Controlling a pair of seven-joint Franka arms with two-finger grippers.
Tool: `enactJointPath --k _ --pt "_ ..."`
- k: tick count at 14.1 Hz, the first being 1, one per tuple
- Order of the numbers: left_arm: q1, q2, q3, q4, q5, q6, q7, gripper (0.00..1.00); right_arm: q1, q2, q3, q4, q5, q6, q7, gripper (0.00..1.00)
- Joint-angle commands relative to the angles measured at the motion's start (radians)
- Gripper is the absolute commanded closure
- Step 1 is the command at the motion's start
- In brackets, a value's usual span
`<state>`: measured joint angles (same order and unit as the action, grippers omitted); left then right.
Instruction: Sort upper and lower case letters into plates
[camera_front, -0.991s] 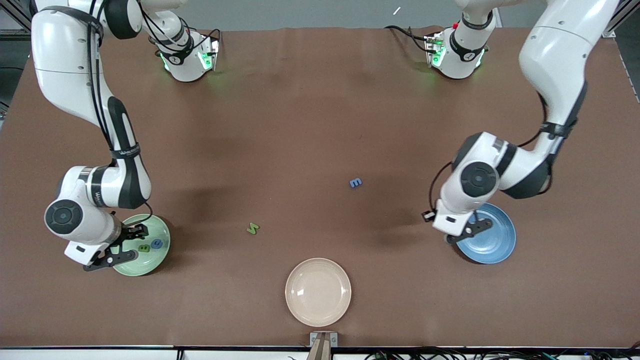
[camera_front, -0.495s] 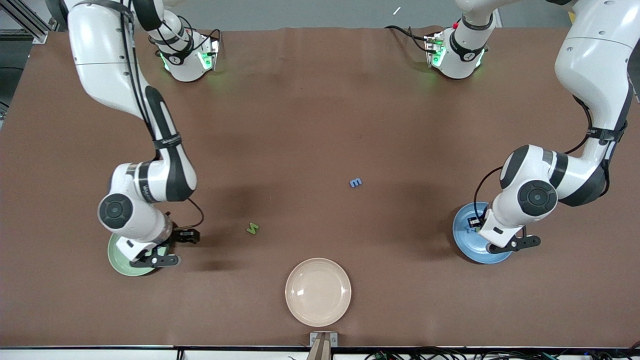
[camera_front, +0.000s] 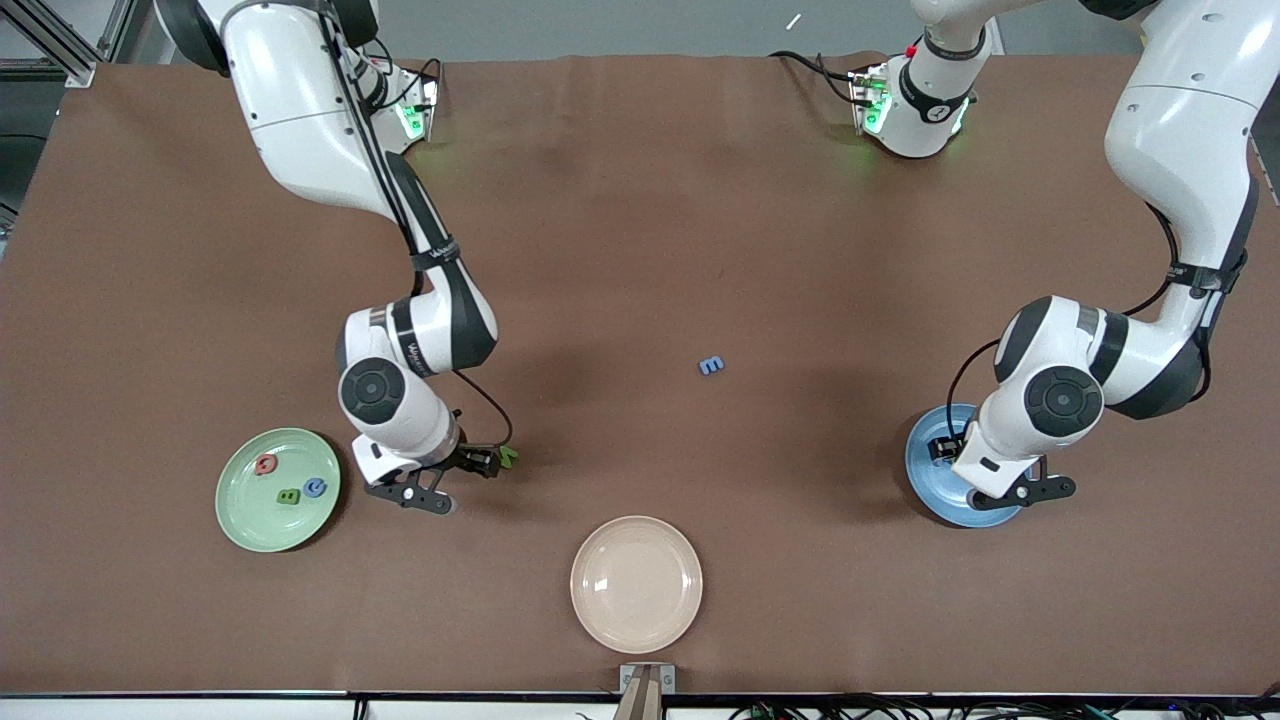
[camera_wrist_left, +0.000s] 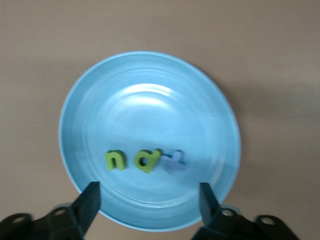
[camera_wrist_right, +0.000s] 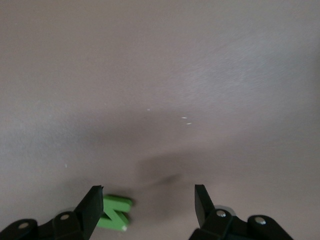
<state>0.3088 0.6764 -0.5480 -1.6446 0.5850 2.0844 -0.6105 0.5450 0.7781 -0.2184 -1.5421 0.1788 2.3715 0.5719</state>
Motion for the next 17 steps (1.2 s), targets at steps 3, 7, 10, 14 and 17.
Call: enactJointPath --k 3,7,10,14,17 --pt "-0.03 -0.018 -0.166 -0.013 -0.045 -0.102 -0.104 0.0 0.039 0.055 0.011 -0.001 0.027 0.081 0.112 0.18" --pt "-0.213 0.014 -0.188 -0.038 -0.054 -0.069 -0.389 0.03 0.041 0.053 0.031 0.007 0.039 0.069 0.111 0.18" --pt "-0.299 0.07 -0.184 -0.034 -0.044 0.034 -0.526 0.08 0.047 0.052 0.031 0.005 0.039 0.066 0.106 0.27" --pt "-0.418 0.118 -0.115 -0.012 -0.053 0.083 -0.607 0.22 0.047 0.047 0.03 0.004 0.028 0.037 0.095 0.82" --pt "-0.458 0.144 -0.092 -0.012 -0.056 0.111 -0.652 0.27 0.043 0.041 0.022 0.008 0.021 0.014 0.065 0.97"
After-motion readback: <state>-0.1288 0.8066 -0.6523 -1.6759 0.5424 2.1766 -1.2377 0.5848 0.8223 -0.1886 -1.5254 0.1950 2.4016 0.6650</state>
